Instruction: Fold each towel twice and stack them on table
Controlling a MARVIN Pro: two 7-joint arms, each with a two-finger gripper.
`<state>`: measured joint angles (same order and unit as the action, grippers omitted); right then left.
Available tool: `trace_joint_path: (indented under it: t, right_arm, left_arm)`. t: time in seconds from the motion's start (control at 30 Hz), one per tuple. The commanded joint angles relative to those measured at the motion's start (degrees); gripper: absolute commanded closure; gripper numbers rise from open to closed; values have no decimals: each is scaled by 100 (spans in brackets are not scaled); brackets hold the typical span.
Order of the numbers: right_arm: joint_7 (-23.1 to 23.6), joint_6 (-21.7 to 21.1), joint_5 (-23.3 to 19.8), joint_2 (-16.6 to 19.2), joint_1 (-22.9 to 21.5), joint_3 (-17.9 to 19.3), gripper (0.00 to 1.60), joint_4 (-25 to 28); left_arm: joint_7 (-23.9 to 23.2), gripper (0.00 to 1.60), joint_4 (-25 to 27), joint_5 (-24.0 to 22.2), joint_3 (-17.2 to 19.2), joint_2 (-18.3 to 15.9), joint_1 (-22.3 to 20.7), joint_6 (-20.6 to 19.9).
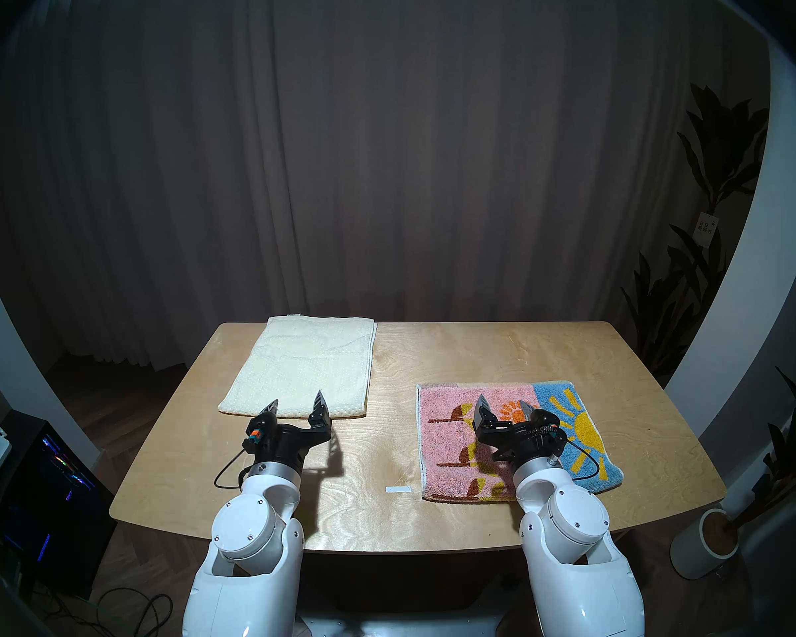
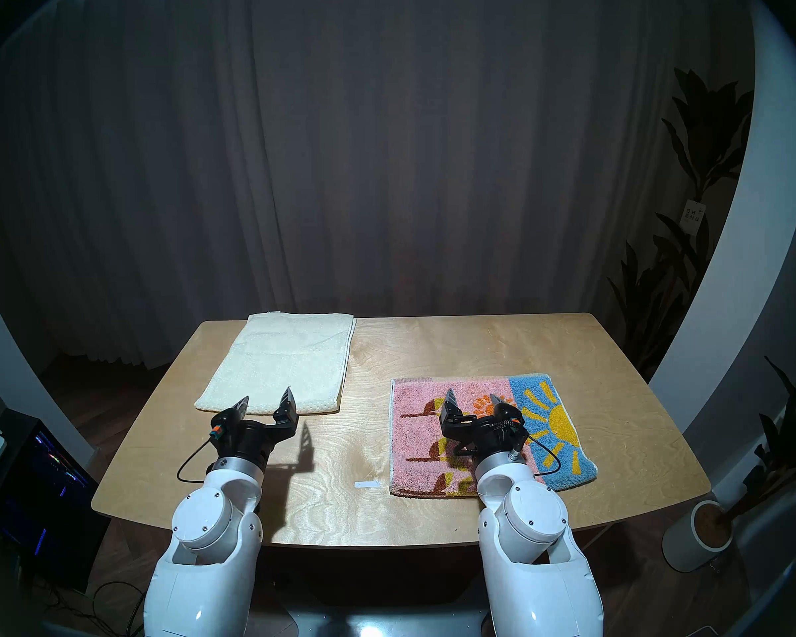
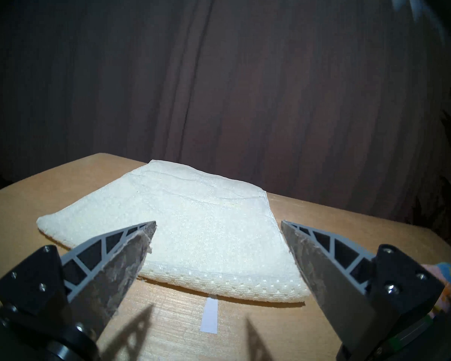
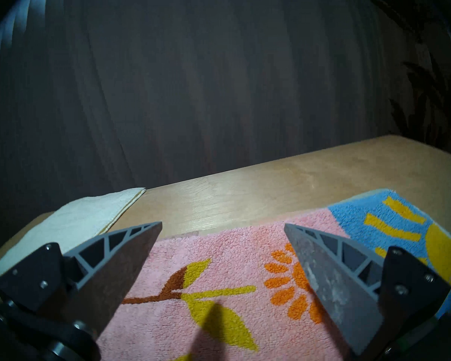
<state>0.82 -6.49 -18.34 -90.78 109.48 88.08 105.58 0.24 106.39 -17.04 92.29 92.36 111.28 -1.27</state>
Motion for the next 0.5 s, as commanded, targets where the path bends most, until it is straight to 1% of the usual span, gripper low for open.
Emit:
trace_joint_path:
  t: [0.0,0.1,0.3,0.33,0.4,0.43,0.47]
  right_arm:
    - [-185,-454,-952,-37,-211,-76,0,343]
    - [-290,-662,-1302,-18,-272,-143,0,411]
    - [-581,-1185,-2134,-7,-392,-230,0,517]
    - [-656,-1302,-2336,-10,-416,-239,0,541]
    - [-751,-1457,-2611,-9,-458,-256,0,583]
    - [-797,-1554,-2810,-10,-475,-262,0,602]
    - [-870,-1647,-2997,-13,-492,-262,0,622]
  left_arm:
    - [-88,0,478,-824,170,115,-6,-176]
    - [-102,0,582,-1192,247,140,10,-296]
    - [-94,0,703,-1890,475,219,51,-578]
    - [-97,0,723,-2027,516,235,59,-642]
    - [-127,0,732,-2206,570,249,67,-729]
    - [-152,0,738,-2177,585,255,81,-788]
    - [-164,0,747,-2257,599,241,96,-850]
